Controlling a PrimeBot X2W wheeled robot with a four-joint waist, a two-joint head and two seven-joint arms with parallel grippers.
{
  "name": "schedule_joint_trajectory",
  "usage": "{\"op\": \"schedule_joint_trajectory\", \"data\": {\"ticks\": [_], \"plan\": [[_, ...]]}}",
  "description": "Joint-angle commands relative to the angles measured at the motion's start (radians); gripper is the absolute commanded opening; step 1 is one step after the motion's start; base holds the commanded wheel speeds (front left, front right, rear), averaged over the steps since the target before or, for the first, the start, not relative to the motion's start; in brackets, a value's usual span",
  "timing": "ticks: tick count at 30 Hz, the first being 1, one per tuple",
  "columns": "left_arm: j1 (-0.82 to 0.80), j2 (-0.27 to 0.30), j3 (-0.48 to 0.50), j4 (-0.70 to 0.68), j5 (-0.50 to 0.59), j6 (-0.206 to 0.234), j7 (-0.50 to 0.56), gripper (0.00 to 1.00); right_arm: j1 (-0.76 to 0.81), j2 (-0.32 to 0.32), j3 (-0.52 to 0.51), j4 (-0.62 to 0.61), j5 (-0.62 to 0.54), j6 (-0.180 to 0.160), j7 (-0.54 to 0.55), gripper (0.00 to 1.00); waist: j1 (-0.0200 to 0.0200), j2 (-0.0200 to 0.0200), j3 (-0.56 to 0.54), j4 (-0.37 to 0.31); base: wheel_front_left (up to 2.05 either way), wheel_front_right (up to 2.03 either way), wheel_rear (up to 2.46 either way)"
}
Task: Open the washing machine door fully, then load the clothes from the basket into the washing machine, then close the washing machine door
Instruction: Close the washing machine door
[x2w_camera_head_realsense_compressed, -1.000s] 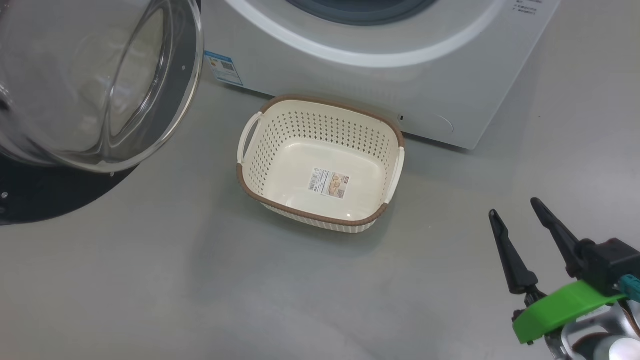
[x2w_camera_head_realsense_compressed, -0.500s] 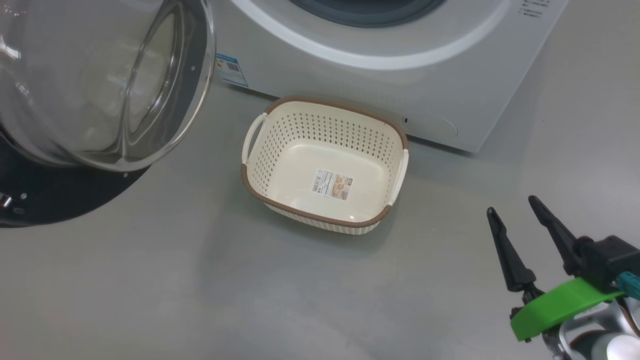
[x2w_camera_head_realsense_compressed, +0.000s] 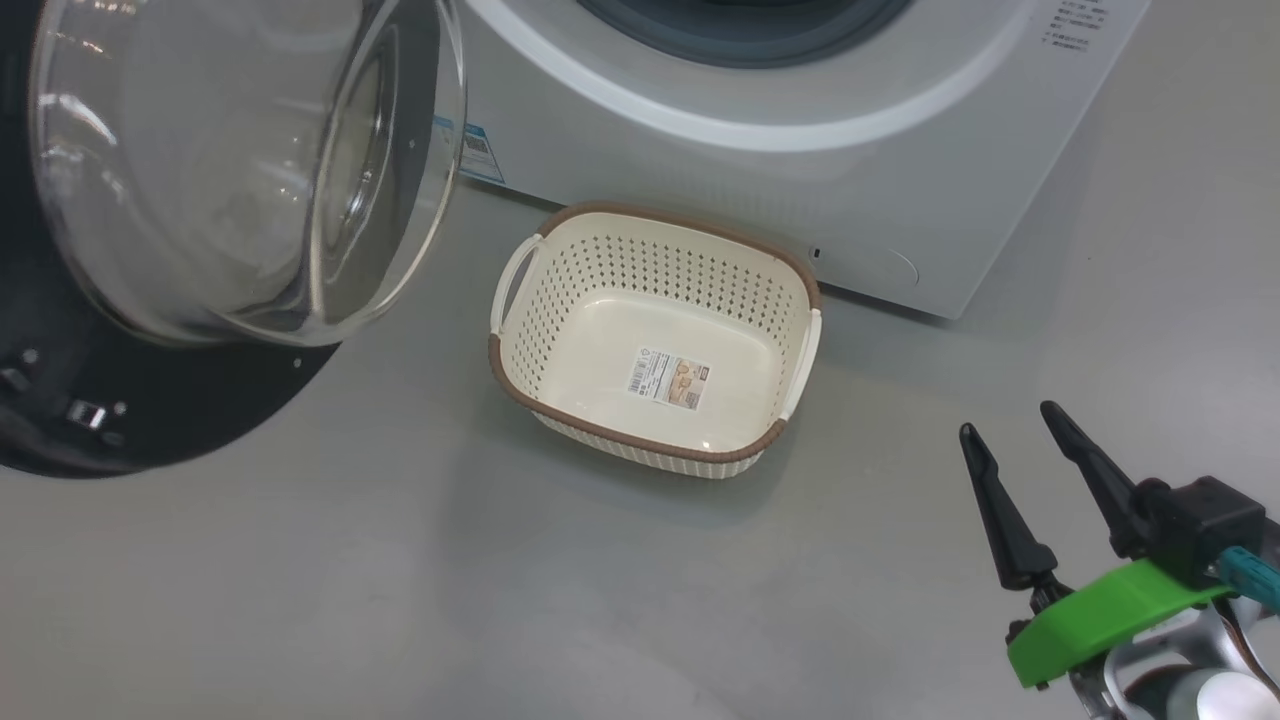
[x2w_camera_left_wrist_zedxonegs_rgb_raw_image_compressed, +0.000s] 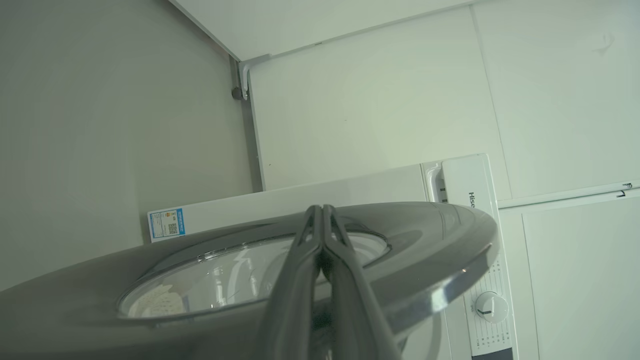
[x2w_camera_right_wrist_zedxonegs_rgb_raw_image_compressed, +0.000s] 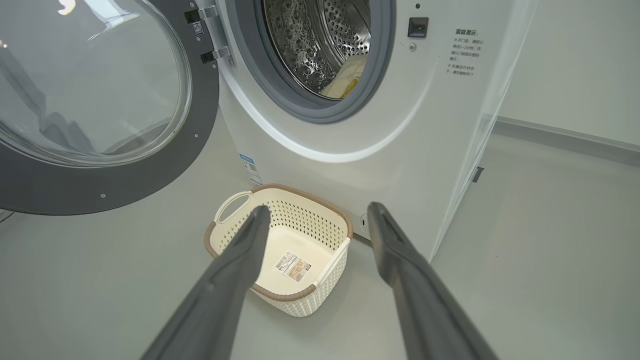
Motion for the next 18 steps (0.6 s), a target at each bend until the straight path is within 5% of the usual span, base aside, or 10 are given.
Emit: {"op": "schedule_joint_trajectory", "data": {"ticks": [1,18], "plan": [[0.000,-0.006,-0.030,-0.038,-0.011,0.001,0.047,0.00,-0.031,-0.004,0.025,-0.028,0.010,0.004,-0.012,1.00,0.0000,0.0000,-0.003,0.000,0.00,0.00,0.00],[0.053,-0.086,-0.040,-0.233,-0.050,0.001,0.233,0.00,-0.034,0.009,0.032,-0.004,0.022,0.004,-0.035,1.00,0.0000,0.0000,-0.006,-0.013,0.00,0.00,0.00]]}}
